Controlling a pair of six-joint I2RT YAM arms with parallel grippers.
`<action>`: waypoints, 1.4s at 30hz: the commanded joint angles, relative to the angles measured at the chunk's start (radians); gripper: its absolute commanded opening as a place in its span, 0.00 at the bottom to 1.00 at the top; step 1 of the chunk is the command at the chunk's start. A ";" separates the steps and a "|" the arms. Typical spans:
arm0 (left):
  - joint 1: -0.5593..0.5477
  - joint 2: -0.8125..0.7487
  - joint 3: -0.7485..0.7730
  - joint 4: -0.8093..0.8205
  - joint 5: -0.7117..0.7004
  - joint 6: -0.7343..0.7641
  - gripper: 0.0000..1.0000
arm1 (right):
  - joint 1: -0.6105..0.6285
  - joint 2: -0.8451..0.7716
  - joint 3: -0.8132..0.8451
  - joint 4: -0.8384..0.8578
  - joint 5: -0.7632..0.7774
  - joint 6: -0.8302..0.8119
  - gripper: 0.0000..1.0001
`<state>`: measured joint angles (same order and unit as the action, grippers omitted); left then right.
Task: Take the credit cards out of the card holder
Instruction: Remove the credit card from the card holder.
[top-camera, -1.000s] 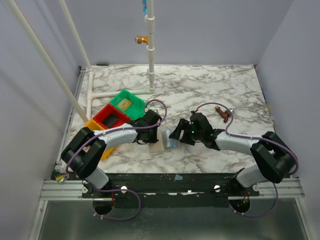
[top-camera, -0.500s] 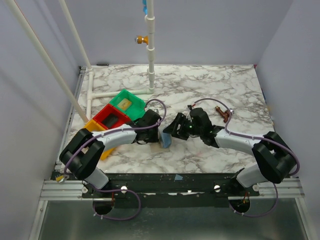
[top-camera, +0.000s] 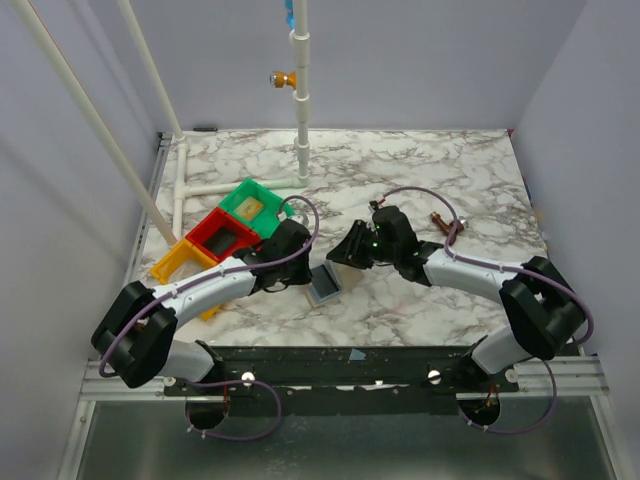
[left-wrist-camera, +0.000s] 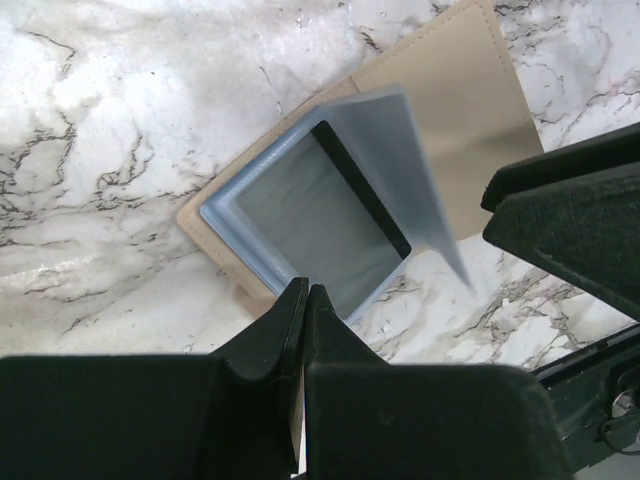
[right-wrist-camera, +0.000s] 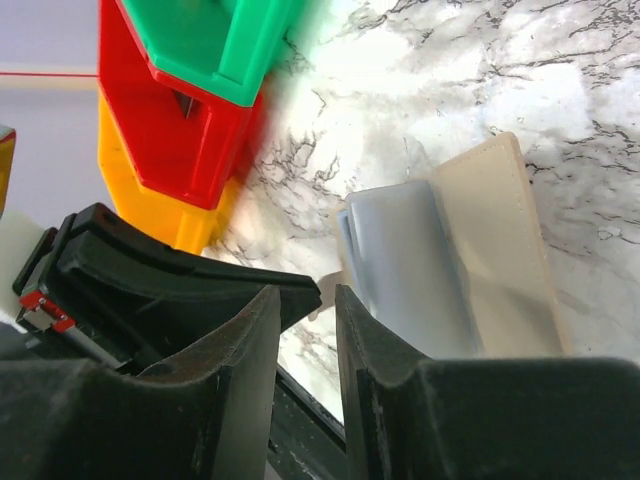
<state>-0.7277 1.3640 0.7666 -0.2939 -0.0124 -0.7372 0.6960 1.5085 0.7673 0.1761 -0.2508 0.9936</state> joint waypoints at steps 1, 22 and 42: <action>-0.001 -0.031 -0.021 -0.045 -0.043 0.000 0.00 | 0.022 0.037 0.049 -0.074 0.048 -0.049 0.32; 0.040 0.136 0.130 -0.054 -0.038 0.110 0.00 | 0.093 -0.106 0.126 -0.393 0.350 -0.265 0.40; 0.083 0.023 -0.024 -0.050 -0.050 0.053 0.13 | 0.276 0.202 0.303 -0.454 0.572 -0.341 0.64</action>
<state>-0.6659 1.4628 0.7933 -0.3401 -0.0448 -0.6601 0.9409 1.6501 1.0264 -0.2329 0.2146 0.6788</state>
